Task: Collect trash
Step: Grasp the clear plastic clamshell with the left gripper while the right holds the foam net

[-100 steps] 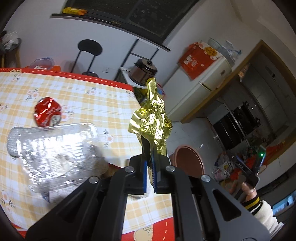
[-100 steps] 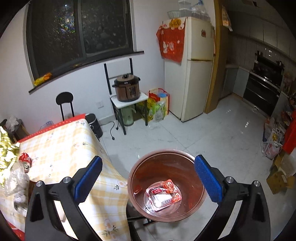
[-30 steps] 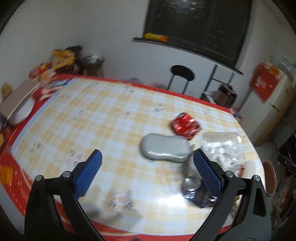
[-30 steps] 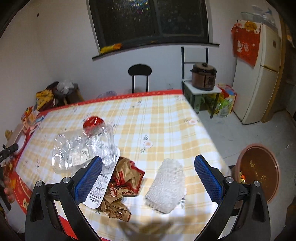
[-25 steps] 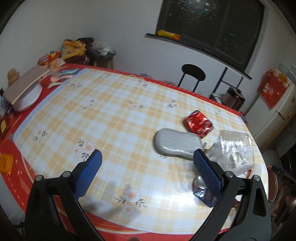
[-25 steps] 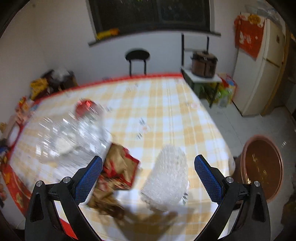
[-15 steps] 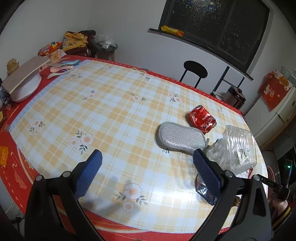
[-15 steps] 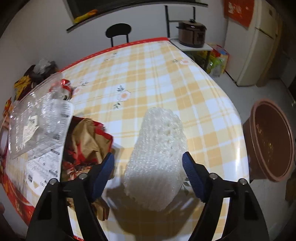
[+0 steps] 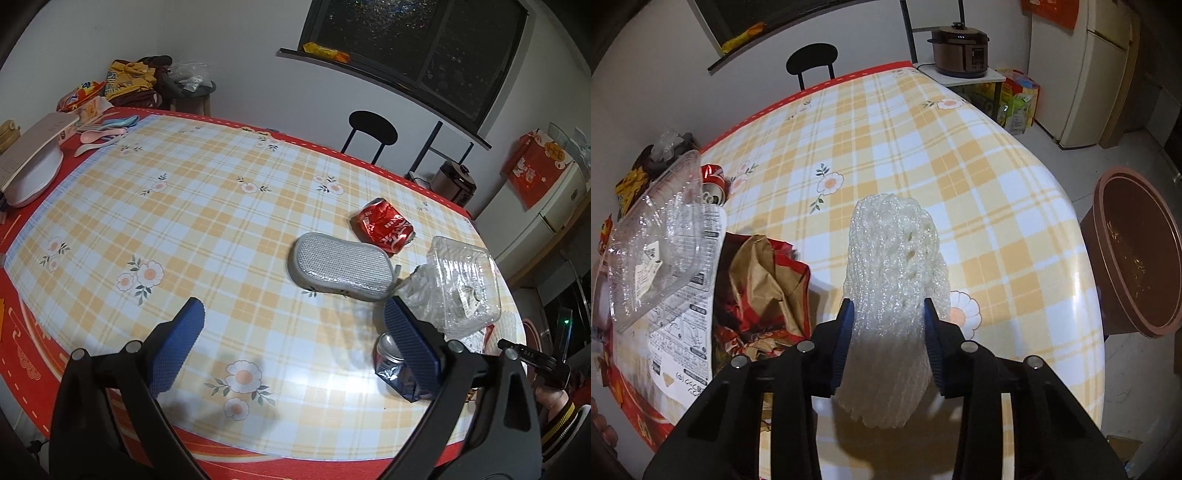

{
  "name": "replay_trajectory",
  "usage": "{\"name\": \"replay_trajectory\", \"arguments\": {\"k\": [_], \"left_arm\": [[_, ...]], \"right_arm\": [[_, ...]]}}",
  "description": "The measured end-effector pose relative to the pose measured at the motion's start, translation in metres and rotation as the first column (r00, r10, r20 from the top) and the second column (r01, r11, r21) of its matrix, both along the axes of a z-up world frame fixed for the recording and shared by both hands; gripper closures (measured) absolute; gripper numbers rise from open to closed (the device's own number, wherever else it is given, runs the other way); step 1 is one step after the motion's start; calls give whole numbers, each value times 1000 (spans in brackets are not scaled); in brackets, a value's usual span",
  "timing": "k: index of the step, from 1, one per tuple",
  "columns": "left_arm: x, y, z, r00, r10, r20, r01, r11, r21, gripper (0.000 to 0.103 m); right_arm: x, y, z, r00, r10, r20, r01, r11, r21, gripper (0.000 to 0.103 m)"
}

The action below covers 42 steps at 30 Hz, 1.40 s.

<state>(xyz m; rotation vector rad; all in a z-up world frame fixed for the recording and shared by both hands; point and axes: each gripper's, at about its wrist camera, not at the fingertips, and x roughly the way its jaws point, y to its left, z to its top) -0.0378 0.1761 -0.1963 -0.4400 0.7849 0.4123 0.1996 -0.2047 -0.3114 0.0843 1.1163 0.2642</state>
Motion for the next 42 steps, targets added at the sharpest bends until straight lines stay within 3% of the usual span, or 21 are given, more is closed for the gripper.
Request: {"name": "replay_trajectory", "arguments": {"k": [16, 21, 25, 28, 33, 42], "left_arm": [[19, -15, -4, 998, -55, -1, 55, 998, -21, 12], [30, -23, -7, 996, -90, -1, 90, 995, -42, 19], [43, -36, -8, 987, -158, 4, 158, 986, -58, 36], [55, -46, -8, 976, -215, 34, 217, 970, -112, 40], [94, -61, -27, 961, -270, 62, 277, 923, -268, 47], [128, -57, -71, 977, -211, 26, 200, 871, -449, 57]], "right_arm": [[-26, 2, 33, 996, 42, 74, -45, 998, 47, 68], [-34, 1, 44, 994, 54, 97, -61, 996, 69, 68], [-38, 2, 51, 991, 68, 112, -77, 994, 75, 68], [-40, 2, 54, 990, 77, 118, -86, 994, 73, 68], [-44, 0, 56, 989, 79, 124, -88, 994, 66, 68], [-53, -13, 60, 990, 57, 130, -65, 996, 59, 68]]}}
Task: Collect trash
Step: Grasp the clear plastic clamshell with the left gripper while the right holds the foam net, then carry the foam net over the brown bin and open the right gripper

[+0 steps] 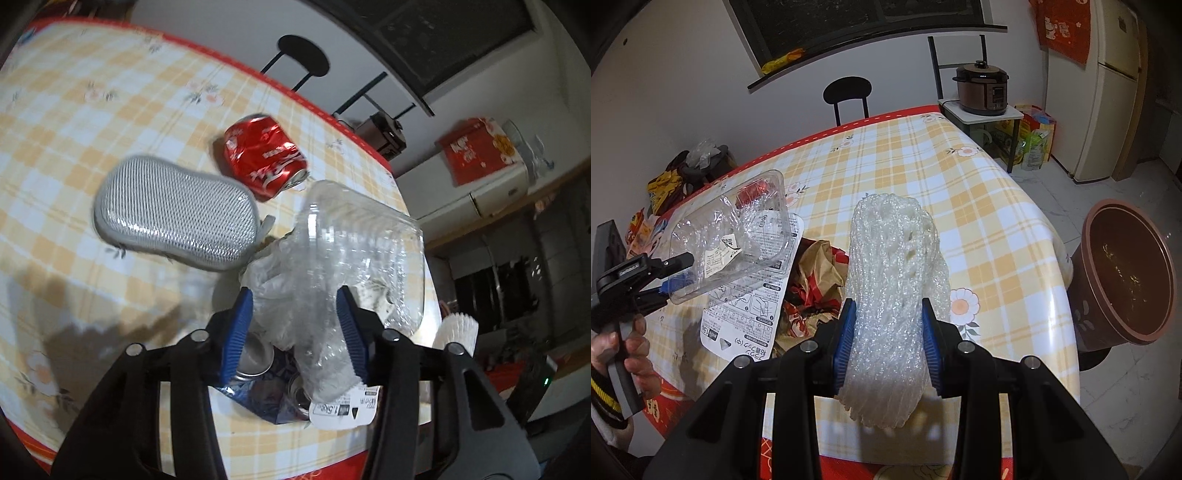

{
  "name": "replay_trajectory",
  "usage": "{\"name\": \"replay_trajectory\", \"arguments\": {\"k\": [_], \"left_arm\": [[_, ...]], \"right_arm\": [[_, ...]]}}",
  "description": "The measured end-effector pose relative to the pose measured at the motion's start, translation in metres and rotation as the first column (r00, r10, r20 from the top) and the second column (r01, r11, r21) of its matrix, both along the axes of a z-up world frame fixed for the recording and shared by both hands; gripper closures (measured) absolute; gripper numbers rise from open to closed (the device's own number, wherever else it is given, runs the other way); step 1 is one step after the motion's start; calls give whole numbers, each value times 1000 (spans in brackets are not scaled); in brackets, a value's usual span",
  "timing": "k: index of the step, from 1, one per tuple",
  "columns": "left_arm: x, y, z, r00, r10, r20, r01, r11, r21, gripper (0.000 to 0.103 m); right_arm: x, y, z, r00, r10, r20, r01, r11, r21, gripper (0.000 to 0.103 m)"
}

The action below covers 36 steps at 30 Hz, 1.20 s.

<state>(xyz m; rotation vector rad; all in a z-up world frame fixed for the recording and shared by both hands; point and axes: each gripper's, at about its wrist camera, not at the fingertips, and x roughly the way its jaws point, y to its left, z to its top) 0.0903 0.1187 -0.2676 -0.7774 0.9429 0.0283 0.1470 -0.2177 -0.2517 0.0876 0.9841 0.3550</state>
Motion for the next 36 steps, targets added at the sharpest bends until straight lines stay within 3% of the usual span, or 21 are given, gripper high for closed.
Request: {"name": "replay_trajectory", "arguments": {"k": [9, 13, 18, 26, 36], "left_arm": [[6, -3, -8, 1000, -17, 0, 16, 998, -67, 58], [4, -6, -5, 1000, -29, 10, 29, 997, -69, 77], [-6, -4, 8, 998, -30, 48, 33, 998, -62, 80], [-24, -2, 34, 990, -48, 134, 52, 998, -29, 83], [-50, -3, 82, 970, -82, 230, 65, 995, 81, 83]], "right_arm": [[-4, -9, 1, 1000, -25, 3, 25, 1000, 8, 68], [-6, -4, 3, 1000, -12, 8, 11, 1000, 5, 68], [-6, -5, 6, 1000, -14, 19, 14, 1000, 10, 68], [-8, -2, 9, 1000, -6, 31, 5, 1000, 21, 68], [-8, -3, 13, 999, -2, 47, 0, 999, 36, 68]]}}
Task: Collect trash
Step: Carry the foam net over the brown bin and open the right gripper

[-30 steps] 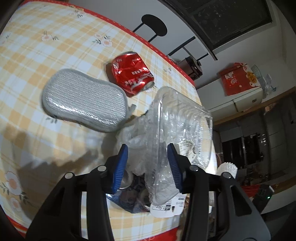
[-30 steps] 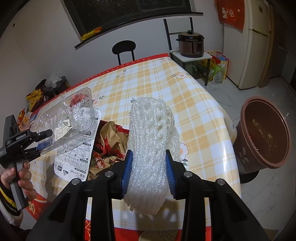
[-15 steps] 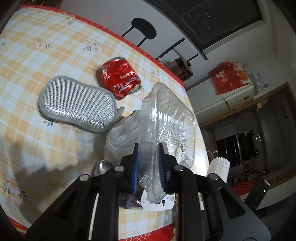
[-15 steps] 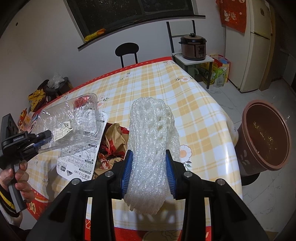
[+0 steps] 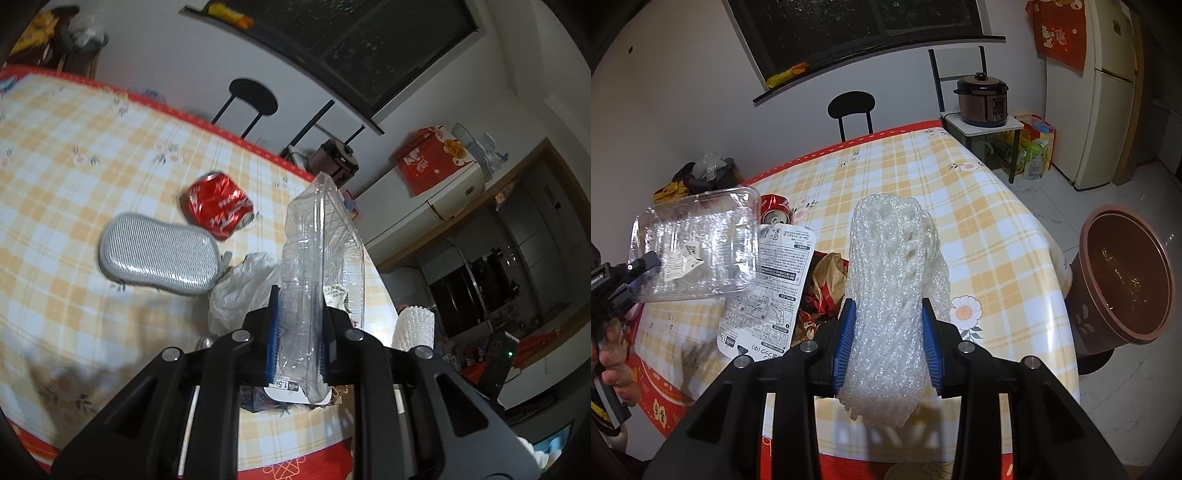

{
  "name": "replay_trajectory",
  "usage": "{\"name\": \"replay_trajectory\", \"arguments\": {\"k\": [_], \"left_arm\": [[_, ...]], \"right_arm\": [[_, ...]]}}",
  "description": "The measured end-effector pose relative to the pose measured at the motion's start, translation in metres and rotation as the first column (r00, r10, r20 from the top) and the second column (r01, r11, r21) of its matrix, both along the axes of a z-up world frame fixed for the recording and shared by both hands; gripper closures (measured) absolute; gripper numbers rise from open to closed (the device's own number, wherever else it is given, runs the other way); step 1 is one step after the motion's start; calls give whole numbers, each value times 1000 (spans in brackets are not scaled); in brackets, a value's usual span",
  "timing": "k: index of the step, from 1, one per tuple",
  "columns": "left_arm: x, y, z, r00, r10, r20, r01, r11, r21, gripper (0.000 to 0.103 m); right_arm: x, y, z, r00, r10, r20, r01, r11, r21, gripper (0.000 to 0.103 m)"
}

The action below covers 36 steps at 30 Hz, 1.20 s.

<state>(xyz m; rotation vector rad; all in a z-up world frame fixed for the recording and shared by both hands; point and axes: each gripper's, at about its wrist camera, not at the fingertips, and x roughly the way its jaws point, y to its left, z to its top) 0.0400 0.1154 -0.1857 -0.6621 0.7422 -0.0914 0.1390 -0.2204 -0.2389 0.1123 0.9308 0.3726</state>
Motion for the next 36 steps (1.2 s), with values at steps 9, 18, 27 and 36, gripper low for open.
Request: {"name": "replay_trajectory", "arguments": {"k": [9, 18, 27, 36], "left_arm": [[-9, -10, 41, 997, -14, 74, 4, 992, 126, 83], [5, -31, 55, 996, -15, 93, 6, 995, 97, 83], [40, -82, 60, 996, -44, 76, 37, 995, 88, 83], [73, -128, 56, 995, -83, 62, 78, 994, 76, 83]], "right_arm": [[3, -20, 9, 999, -34, 36, 34, 999, 13, 68], [21, -101, 17, 983, -174, 62, 174, 985, -1, 68], [72, -218, -5, 943, -331, 41, 334, 939, -88, 68], [106, -279, -25, 919, -394, 27, 394, 910, -127, 65]]}}
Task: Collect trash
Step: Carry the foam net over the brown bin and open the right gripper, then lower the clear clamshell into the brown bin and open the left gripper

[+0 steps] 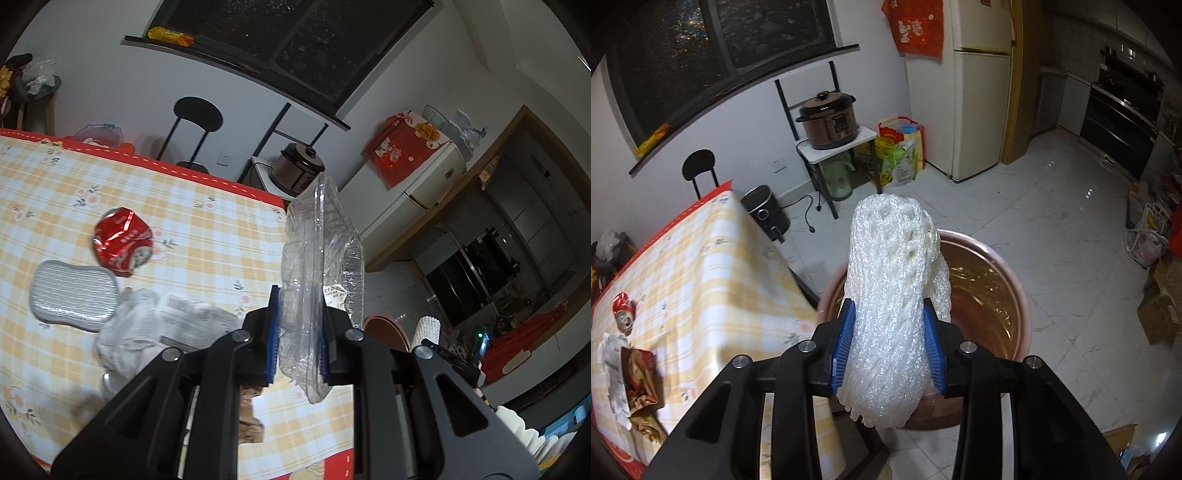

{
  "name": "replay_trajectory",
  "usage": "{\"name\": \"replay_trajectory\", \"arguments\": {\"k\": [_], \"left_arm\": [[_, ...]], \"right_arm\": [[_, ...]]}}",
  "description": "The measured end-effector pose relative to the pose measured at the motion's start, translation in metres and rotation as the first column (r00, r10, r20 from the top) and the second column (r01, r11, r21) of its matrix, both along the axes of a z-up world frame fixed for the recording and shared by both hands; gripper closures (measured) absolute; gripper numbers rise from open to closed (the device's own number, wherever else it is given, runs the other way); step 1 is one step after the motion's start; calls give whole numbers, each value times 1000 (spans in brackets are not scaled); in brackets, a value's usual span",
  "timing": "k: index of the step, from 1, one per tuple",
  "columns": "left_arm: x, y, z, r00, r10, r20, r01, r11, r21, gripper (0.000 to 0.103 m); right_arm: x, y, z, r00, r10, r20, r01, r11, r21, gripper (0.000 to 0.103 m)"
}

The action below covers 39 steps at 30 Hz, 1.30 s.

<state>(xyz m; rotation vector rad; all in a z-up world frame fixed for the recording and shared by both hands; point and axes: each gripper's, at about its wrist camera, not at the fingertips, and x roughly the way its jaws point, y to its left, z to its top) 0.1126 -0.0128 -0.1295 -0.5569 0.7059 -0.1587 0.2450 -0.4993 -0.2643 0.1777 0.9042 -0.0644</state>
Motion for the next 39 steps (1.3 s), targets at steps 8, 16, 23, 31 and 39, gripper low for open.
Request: {"name": "replay_trajectory", "arguments": {"k": [8, 16, 23, 31, 39], "left_arm": [[13, -23, -2, 999, -35, -5, 35, 999, 11, 83], [32, -51, -8, 995, -102, 0, 102, 995, -4, 83], [64, -100, -13, 980, -201, -6, 201, 980, -18, 83], [126, -209, -22, 935, -354, -18, 353, 934, -53, 83], [163, -296, -23, 904, -426, 21, 426, 905, 20, 18]], "right_arm": [[10, -15, 4, 999, -30, 30, 30, 1000, -7, 27], [-14, -19, 49, 990, -39, 138, 45, 998, -45, 5], [-58, -32, 87, 974, -64, 219, 73, 997, -31, 5], [-96, -64, 105, 964, -117, 239, 124, 992, -12, 5], [-114, -79, 117, 957, -140, 255, 149, 989, -15, 5]]}}
